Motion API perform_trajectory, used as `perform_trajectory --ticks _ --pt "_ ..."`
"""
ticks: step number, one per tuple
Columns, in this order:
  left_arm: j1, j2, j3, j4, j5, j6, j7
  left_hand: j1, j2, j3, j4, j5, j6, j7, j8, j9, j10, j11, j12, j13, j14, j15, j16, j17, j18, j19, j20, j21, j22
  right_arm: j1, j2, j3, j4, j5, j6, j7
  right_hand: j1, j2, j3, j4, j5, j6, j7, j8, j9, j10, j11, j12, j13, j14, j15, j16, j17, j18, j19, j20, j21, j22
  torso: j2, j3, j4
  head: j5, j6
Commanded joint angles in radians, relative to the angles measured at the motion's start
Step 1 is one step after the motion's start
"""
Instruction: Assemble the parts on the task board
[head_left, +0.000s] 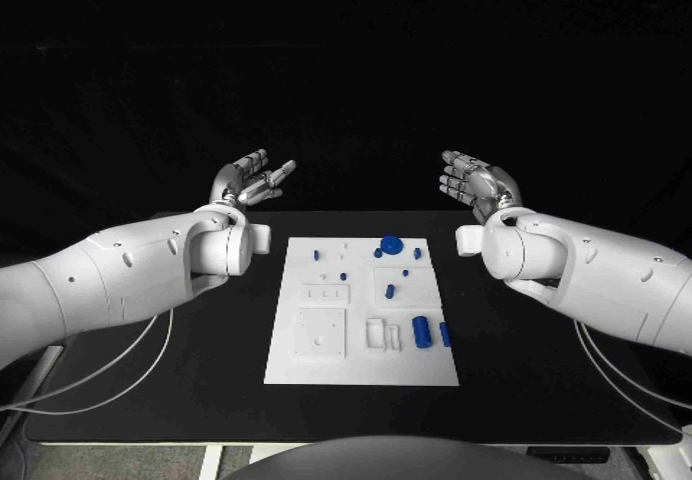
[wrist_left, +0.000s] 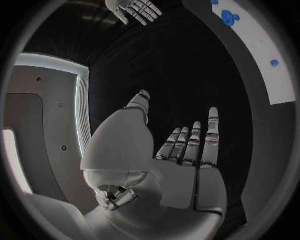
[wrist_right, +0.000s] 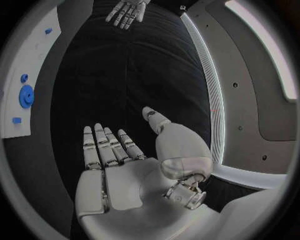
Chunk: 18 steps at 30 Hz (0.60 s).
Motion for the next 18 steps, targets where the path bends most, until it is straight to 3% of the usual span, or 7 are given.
perform_trajectory --ticks 1,3,6,12,13,17,18 --pt "0.022 0.017 -0.015 -0.048 -0.022 0.120 -0.048 0.026 -0.002 0.001 0.008 0.004 0.012 0.001 0.005 0.002 0.011 0.002 0.005 0.001 0.014 0.002 0.005 0.002 0.018 0.016 0.004 0.004 0.002 0.012 0.015 0.011 -0.069 -0.080 0.254 -0.122 0.050 0.002 0.006 -0.017 -0.032 0.010 0.071 0.004 0.001 0.010 0.001 0.006 0.001 0.011 0.001 0.007 0.001 0.007 0.010 -0.002 0.003 0.001 0.001 -0.0003 -0.0014 0.001 -0.009" --pt "0.030 0.022 -0.022 -0.065 -0.023 0.130 -0.053 0.026 -0.002 0.001 0.008 0.004 0.012 0.001 0.005 0.002 0.011 0.002 0.005 0.001 0.014 0.002 0.005 0.002 0.018 0.016 0.004 0.004 0.002 0.016 0.022 0.016 -0.099 -0.091 0.295 -0.143 0.154 0.007 -0.060 0.002 -0.048 0.017 0.073 0.004 0.001 0.018 0.001 0.007 0.001 0.021 0.000 0.007 0.001 0.005 0.015 -0.004 0.003 0.001 0.001 -0.0003 -0.0014 0.001 -0.009" --pt "0.036 0.025 -0.027 -0.077 -0.024 0.138 -0.056 0.026 -0.003 0.000 0.009 0.003 0.013 0.001 0.005 0.002 0.011 0.002 0.005 0.001 0.013 0.002 0.005 0.002 0.018 0.016 0.004 0.004 0.002 0.023 0.031 0.023 -0.140 -0.106 0.352 -0.171 0.250 0.002 -0.098 -0.028 -0.042 0.035 0.070 0.005 0.002 0.041 -0.002 0.008 0.002 0.043 -0.002 0.008 0.003 0.007 0.031 -0.006 0.005 0.002 0.001 -0.0003 -0.0014 0.001 -0.009" --pt "0.036 0.025 -0.027 -0.077 -0.024 0.138 -0.056 0.019 0.006 0.003 -0.004 0.000 0.023 0.008 0.005 0.002 0.025 0.007 0.006 0.002 0.028 0.003 0.005 0.002 0.019 0.019 0.004 0.004 0.002 0.028 0.039 0.029 -0.174 -0.118 0.399 -0.195 0.338 0.000 -0.129 -0.064 -0.047 0.112 0.065 0.011 0.007 0.141 -0.012 0.012 0.007 0.151 -0.007 0.014 0.007 0.012 0.119 -0.018 0.017 0.009 0.001 -0.0003 -0.0014 0.001 -0.009" --pt "0.038 0.024 -0.027 -0.078 -0.024 0.161 -0.059 0.014 0.013 0.004 -0.013 0.000 0.029 0.012 0.005 0.002 0.034 0.010 0.006 0.002 0.037 0.002 0.006 0.003 0.020 0.022 0.003 0.004 0.002 0.028 0.044 0.029 -0.189 -0.244 0.320 -0.167 0.346 -0.003 -0.127 -0.072 -0.045 0.135 0.064 0.011 0.007 0.170 -0.016 0.014 0.008 0.187 -0.010 0.014 0.008 0.014 0.149 -0.022 0.023 0.011 0.001 -0.0003 -0.0021 0.028 0.063" --pt "0.039 0.021 -0.027 -0.075 -0.024 0.172 -0.054 -0.025 0.068 0.001 -0.109 -0.005 0.127 0.040 0.010 0.007 0.134 0.036 0.011 0.007 0.127 0.003 0.009 0.007 0.027 0.045 0.003 0.007 0.004 0.028 0.054 0.029 -0.203 -0.353 0.297 -0.160 0.364 -0.016 -0.112 -0.101 -0.023 0.227 0.054 0.014 0.011 0.285 -0.032 0.018 0.013 0.343 -0.030 0.019 0.015 0.013 0.260 -0.041 0.041 0.016 0.001 -0.0001 -0.0021 0.029 0.074" --pt "0.039 0.020 -0.027 -0.073 -0.024 0.174 -0.053 -0.022 0.088 0.002 -0.130 -0.002 0.175 0.052 0.017 0.010 0.204 0.047 0.013 0.009 0.215 0.005 0.020 0.011 0.033 0.063 -0.001 0.016 0.007 0.028 0.057 0.029 -0.208 -0.378 0.299 -0.160 0.365 -0.019 -0.104 -0.109 -0.020 0.286 0.047 0.018 0.014 0.353 -0.043 0.019 0.016 0.443 -0.044 0.026 0.019 0.015 0.341 -0.052 0.058 0.023 0.001 -0.0003 -0.0022 0.030 0.077"
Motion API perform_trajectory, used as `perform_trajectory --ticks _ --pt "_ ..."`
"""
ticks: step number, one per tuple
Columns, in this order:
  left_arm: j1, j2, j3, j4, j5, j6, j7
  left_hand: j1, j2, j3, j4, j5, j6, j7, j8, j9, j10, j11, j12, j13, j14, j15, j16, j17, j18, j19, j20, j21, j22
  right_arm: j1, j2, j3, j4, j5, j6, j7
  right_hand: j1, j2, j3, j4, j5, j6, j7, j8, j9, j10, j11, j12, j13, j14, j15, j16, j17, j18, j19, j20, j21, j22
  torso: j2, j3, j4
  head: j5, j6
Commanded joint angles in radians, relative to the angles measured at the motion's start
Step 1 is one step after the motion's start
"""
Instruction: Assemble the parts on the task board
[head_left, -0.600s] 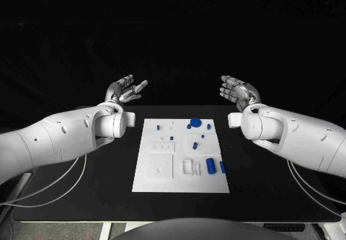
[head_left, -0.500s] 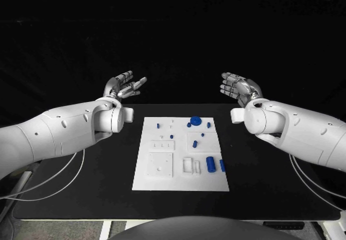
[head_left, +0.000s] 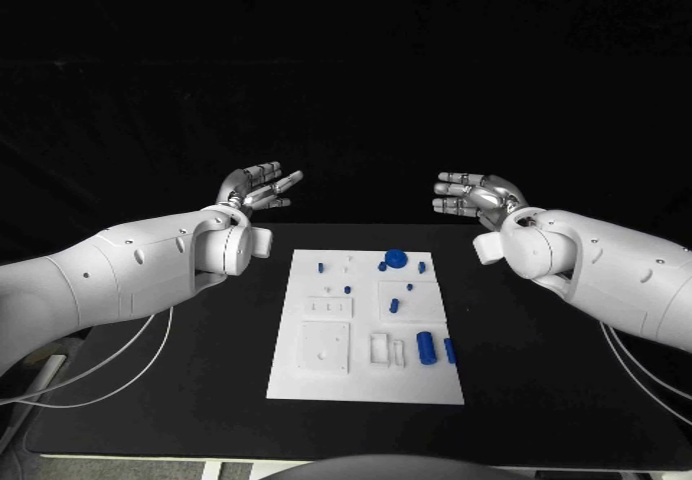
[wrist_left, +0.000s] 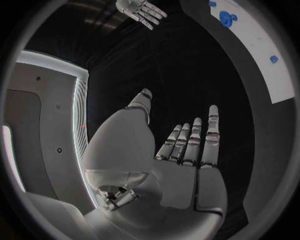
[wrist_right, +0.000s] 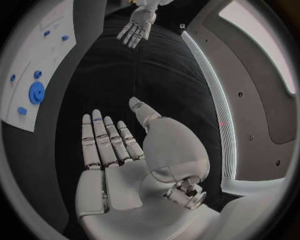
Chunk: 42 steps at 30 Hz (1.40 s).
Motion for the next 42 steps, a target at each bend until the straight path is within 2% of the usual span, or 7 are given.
perform_trajectory --ticks 1,4,8,14,24,31,42 --pt "0.004 -0.003 0.001 0.007 -0.011 0.056 0.002 -0.004 0.053 -0.008 -0.062 -0.005 0.130 0.028 0.015 0.006 0.174 0.026 0.007 0.005 0.204 0.013 0.021 0.009 0.021 0.047 -0.017 0.024 0.008 0.001 0.012 0.001 -0.017 -0.227 0.003 -0.002 0.006 -0.007 0.017 -0.019 0.011 0.098 0.026 0.006 0.005 0.117 -0.018 0.009 0.005 0.154 -0.026 0.005 0.006 0.012 0.154 -0.025 0.030 0.009 0.001 -0.0004 -0.0003 0.013 0.031" --pt "0.007 -0.013 0.000 0.021 -0.018 0.063 -0.002 0.023 0.098 -0.025 -0.137 0.023 0.289 0.038 0.018 0.014 0.400 0.036 0.015 0.017 0.376 0.016 0.048 0.015 -0.040 0.140 -0.102 0.077 0.026 0.001 0.026 0.001 -0.039 -0.314 0.033 -0.007 0.004 -0.013 0.058 -0.043 0.053 0.343 0.009 0.029 0.023 0.291 -0.047 0.017 0.011 0.275 -0.072 0.024 0.015 0.022 0.267 -0.065 0.072 0.019 0.003 -0.0002 0.0005 0.017 0.042" --pt "0.014 -0.035 0.000 0.054 -0.035 0.071 -0.007 0.042 0.137 -0.034 -0.195 0.046 0.461 0.031 0.029 0.026 0.503 0.022 0.023 0.017 0.467 -0.017 0.062 0.021 -0.087 0.196 -0.161 0.118 0.037 0.006 0.052 0.002 -0.071 -0.474 0.058 -0.002 -0.002 -0.031 0.084 -0.060 0.052 0.425 -0.014 0.033 0.030 0.370 -0.083 0.018 0.011 0.457 -0.142 0.058 0.039 0.029 0.426 -0.132 0.145 0.040 0.011 -0.0019 0.0032 0.022 0.056" --pt "0.035 -0.075 0.000 0.123 -0.069 0.087 -0.016 0.060 0.144 -0.017 -0.236 0.045 0.511 0.025 0.026 0.025 0.591 0.001 0.021 0.018 0.559 -0.059 0.107 0.028 -0.109 0.248 -0.212 0.180 0.067 0.030 0.074 0.002 -0.080 -0.764 0.053 0.006 0.023 -0.059 0.053 -0.064 0.060 0.496 -0.039 0.028 0.032 0.439 -0.119 0.016 0.010 0.648 -0.210 0.175 0.133 0.044 0.632 -0.215 0.277 0.100 0.037 -0.0096 0.0214 0.014 0.071" --pt "0.057 -0.124 0.003 0.227 -0.098 0.111 -0.024 0.044 0.140 0.009 -0.270 0.044 0.513 0.025 0.027 0.025 0.604 -0.003 0.021 0.018 0.568 -0.069 0.144 0.026 -0.118 0.196 -0.228 0.285 0.140 0.058 0.084 0.003 -0.050 -1.083 0.040 -0.033 0.001 -0.095 0.094 -0.065 0.062 0.503 -0.050 0.019 0.022 0.427 -0.125 0.015 0.011 0.628 -0.221 0.652 0.451 0.071 0.719 -0.242 0.474 0.251 0.073 -0.0165 0.0513 -0.021 0.066" --pt "0.064 -0.153 0.005 0.283 -0.118 0.118 -0.029 0.036 0.136 0.000 -0.270 0.039 0.505 0.028 0.027 0.026 0.602 -0.001 0.021 0.018 0.559 -0.065 0.143 0.025 -0.118 0.181 -0.222 0.292 0.145 0.063 0.100 0.003 -0.043 -1.250 0.010 -0.099 0.049 -0.111 0.157 -0.067 -0.065 0.489 -0.049 0.019 0.020 0.400 -0.116 0.015 0.010 0.596 -0.218 0.715 0.480 0.071 0.716 -0.246 0.531 0.310 0.096 -0.0165 0.0678 -0.043 0.066" --pt "0.075 -0.183 0.032 0.376 -0.154 0.129 -0.016 0.037 0.137 0.011 -0.289 0.037 0.513 0.025 0.026 0.025 0.604 -0.001 0.021 0.018 0.530 -0.051 0.099 0.024 -0.113 0.158 -0.206 0.274 0.132 0.068 0.113 0.003 -0.052 -1.389 -0.008 -0.148 0.053 -0.143 0.140 -0.064 -0.056 0.464 -0.051 0.019 0.019 0.354 -0.108 0.016 0.010 0.589 -0.223 0.741 0.472 0.071 0.720 -0.254 0.541 0.345 0.134 -0.0180 0.0913 -0.064 0.106"
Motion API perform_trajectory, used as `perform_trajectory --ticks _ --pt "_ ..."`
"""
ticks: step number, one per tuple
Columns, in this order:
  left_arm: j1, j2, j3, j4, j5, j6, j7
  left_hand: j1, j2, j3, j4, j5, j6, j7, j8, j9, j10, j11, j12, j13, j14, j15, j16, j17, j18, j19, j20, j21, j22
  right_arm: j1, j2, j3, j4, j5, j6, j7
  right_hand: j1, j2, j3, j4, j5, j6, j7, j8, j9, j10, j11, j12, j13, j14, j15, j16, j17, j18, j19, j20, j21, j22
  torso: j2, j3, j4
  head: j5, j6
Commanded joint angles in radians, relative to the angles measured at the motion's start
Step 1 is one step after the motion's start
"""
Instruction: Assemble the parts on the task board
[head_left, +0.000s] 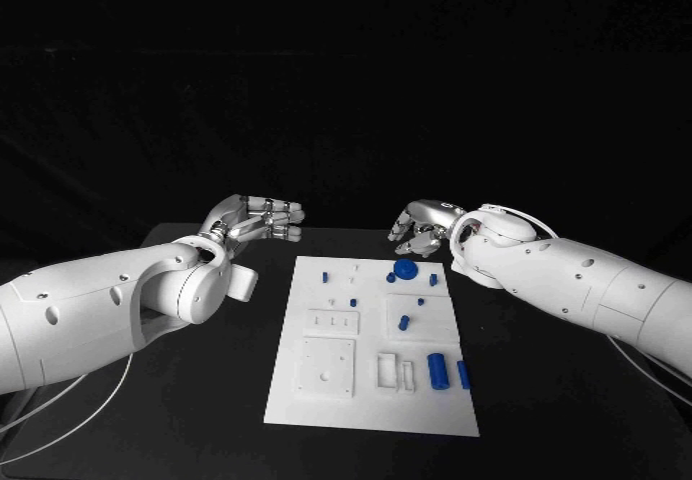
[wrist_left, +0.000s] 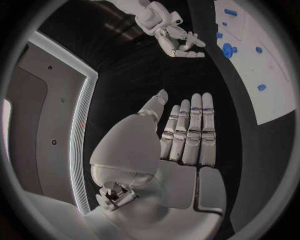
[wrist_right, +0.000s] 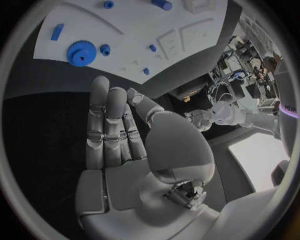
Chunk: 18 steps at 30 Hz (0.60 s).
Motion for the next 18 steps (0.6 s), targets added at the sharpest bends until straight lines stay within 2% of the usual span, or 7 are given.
perform_trajectory --ticks 1,2,4,6,9,13,18 --pt "0.006 -0.002 0.005 0.018 -0.033 0.023 0.014 -0.005 0.002 -0.002 -0.008 -0.006 0.005 0.001 0.002 -0.001 0.001 0.003 0.001 0.001 0.011 -0.001 -0.004 0.001 -0.003 0.003 0.003 -0.003 -0.001 0.001 0.007 0.001 -0.005 -0.108 -0.017 -0.043 0.006 -0.012 -0.017 0.000 0.004 -0.011 -0.001 -0.003 -0.002 -0.017 -0.002 0.004 0.001 -0.006 -0.001 0.009 -0.004 0.010 0.005 -0.001 0.001 0.005 0.019 0.0001 0.0112 -0.003 0.017" --pt "0.008 -0.003 0.006 0.021 -0.034 0.024 0.014 -0.006 0.002 -0.002 -0.008 -0.006 0.004 0.001 0.002 -0.001 0.001 0.003 0.001 0.001 0.011 -0.001 -0.004 0.001 -0.003 0.003 0.003 -0.003 -0.001 0.001 0.009 0.001 -0.007 -0.114 -0.016 -0.045 0.008 -0.012 -0.025 0.000 0.004 -0.014 -0.003 -0.003 -0.002 -0.021 -0.002 0.004 0.001 -0.006 -0.002 0.011 -0.006 0.010 0.006 -0.001 -0.001 0.006 0.022 0.0007 0.0129 -0.005 0.016" --pt "0.011 -0.003 0.009 0.027 -0.035 0.025 0.013 -0.007 0.001 -0.003 -0.008 -0.007 0.002 0.002 0.002 -0.001 -0.001 0.004 0.001 0.001 0.011 -0.001 -0.006 0.001 -0.003 0.004 0.003 -0.003 -0.002 0.001 0.014 0.001 -0.014 -0.126 -0.014 -0.049 0.010 -0.018 -0.037 -0.001 0.017 -0.019 -0.003 -0.003 -0.002 -0.026 -0.003 0.003 0.000 -0.007 -0.003 0.013 -0.009 0.008 0.008 -0.002 -0.005 0.008 0.026 0.0009 0.0148 -0.008 0.004" --pt "0.015 -0.003 0.012 0.032 -0.036 0.026 0.013 -0.008 0.001 -0.005 -0.008 -0.009 0.000 0.003 0.001 -0.001 -0.004 0.005 0.001 0.001 0.011 0.000 -0.007 0.001 -0.004 0.004 0.004 -0.004 -0.003 0.001 0.019 0.000 -0.023 -0.136 -0.012 -0.051 0.012 -0.034 -0.052 -0.001 0.074 -0.029 -0.010 -0.003 -0.002 -0.045 -0.008 0.004 0.001 -0.006 -0.013 0.014 -0.011 0.004 0.011 -0.008 -0.007 0.011 0.030 0.0005 0.0170 -0.010 0.007" --pt "0.017 -0.003 0.015 0.036 -0.037 0.027 0.013 -0.008 0.002 -0.009 -0.008 -0.010 -0.002 0.003 0.002 -0.001 -0.008 0.006 0.001 0.001 0.012 0.000 -0.009 0.001 -0.004 0.005 0.004 -0.006 -0.005 0.001 0.023 0.000 -0.031 -0.143 -0.008 -0.051 0.016 -0.035 -0.075 0.000 0.093 -0.034 -0.014 -0.002 -0.002 -0.057 -0.011 0.004 0.000 -0.003 -0.019 0.018 -0.014 -0.007 0.016 -0.015 -0.010 0.014 0.036 0.0005 0.0202 -0.011 0.008" --pt "0.021 -0.005 0.021 0.042 -0.038 0.028 0.012 -0.009 0.002 -0.012 -0.008 -0.011 -0.005 0.004 0.002 -0.001 -0.011 0.007 0.001 0.001 0.013 0.000 -0.010 0.001 -0.003 0.006 0.004 -0.006 -0.006 0.001 0.028 -0.001 -0.040 -0.160 0.001 -0.054 0.029 -0.019 -0.124 -0.002 0.099 -0.035 -0.017 -0.003 -0.002 -0.059 -0.015 0.004 0.000 -0.005 -0.022 0.035 -0.027 -0.022 0.033 -0.023 -0.038 0.017 0.044 0.0012 0.0232 -0.016 0.010" --pt "0.025 -0.010 0.024 0.045 -0.038 0.027 0.011 -0.009 0.005 -0.024 -0.006 -0.011 -0.007 0.005 0.002 -0.001 -0.014 0.008 0.001 0.001 0.014 0.001 -0.013 0.001 -0.003 0.009 0.005 -0.011 -0.012 0.000 0.033 -0.002 -0.047 -0.169 0.017 -0.055 0.023 -0.024 -0.120 -0.002 0.131 -0.036 -0.018 -0.003 -0.002 -0.060 -0.017 0.004 0.000 0.000 -0.014 0.059 -0.034 -0.019 0.046 -0.017 -0.047 0.033 0.052 0.0025 0.0225 -0.029 -0.002"
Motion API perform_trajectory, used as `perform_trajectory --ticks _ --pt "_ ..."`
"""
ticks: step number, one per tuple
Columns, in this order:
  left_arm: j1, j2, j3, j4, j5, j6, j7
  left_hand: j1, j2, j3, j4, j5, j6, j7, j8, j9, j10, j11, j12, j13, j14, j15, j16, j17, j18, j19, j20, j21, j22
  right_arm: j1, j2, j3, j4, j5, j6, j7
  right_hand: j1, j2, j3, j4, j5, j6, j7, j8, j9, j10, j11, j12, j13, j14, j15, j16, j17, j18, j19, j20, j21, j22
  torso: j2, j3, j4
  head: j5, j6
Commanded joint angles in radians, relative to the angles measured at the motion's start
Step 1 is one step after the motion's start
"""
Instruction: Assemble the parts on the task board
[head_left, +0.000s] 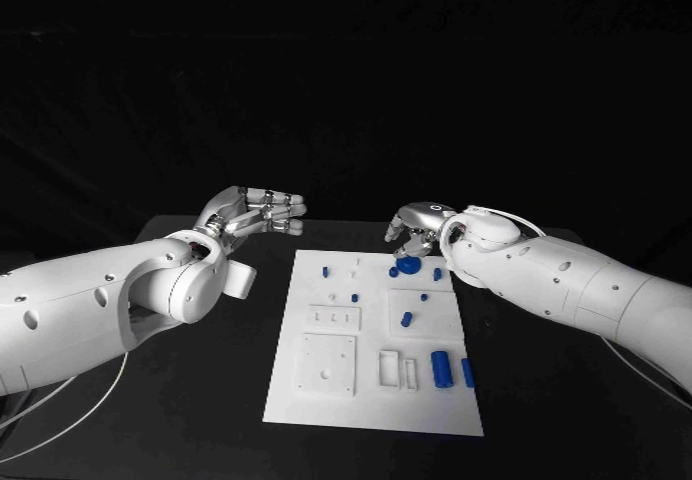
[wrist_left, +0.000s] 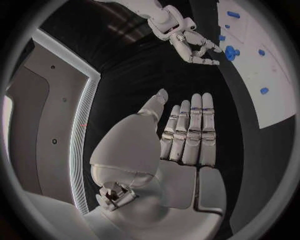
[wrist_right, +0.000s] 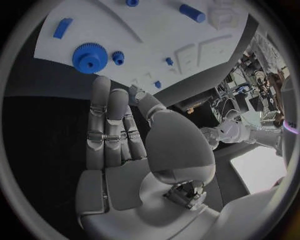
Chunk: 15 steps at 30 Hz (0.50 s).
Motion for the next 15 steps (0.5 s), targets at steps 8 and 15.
perform_trajectory --ticks 8,15 --pt "0.007 -0.003 0.004 0.006 -0.011 0.017 0.010 -0.007 0.003 -0.009 0.000 -0.003 -0.003 0.001 0.002 -0.001 -0.006 0.000 0.001 0.001 0.006 0.001 -0.005 0.002 -0.003 0.006 0.002 -0.006 -0.004 -0.002 0.003 -0.003 -0.005 -0.044 0.040 -0.011 -0.006 -0.004 -0.003 0.000 0.021 -0.007 0.001 -0.003 -0.001 -0.006 -0.003 0.004 0.000 -0.006 0.006 0.041 -0.016 0.002 0.011 0.009 -0.013 0.024 0.021 0.0012 0.0042 -0.007 0.003" --pt "0.008 -0.002 0.005 0.007 -0.011 0.018 0.008 -0.007 0.003 -0.016 0.001 -0.004 -0.006 0.003 0.001 -0.001 -0.009 0.002 0.001 0.001 0.007 0.002 -0.006 0.002 -0.003 0.009 0.002 -0.009 -0.009 -0.014 0.006 -0.005 -0.011 -0.047 0.053 -0.012 -0.004 -0.002 -0.005 -0.002 0.025 -0.007 0.002 -0.003 -0.001 -0.005 -0.002 0.004 0.000 -0.009 0.009 0.056 -0.033 0.005 0.016 0.011 -0.029 0.044 0.031 0.0031 0.0054 -0.005 0.012"
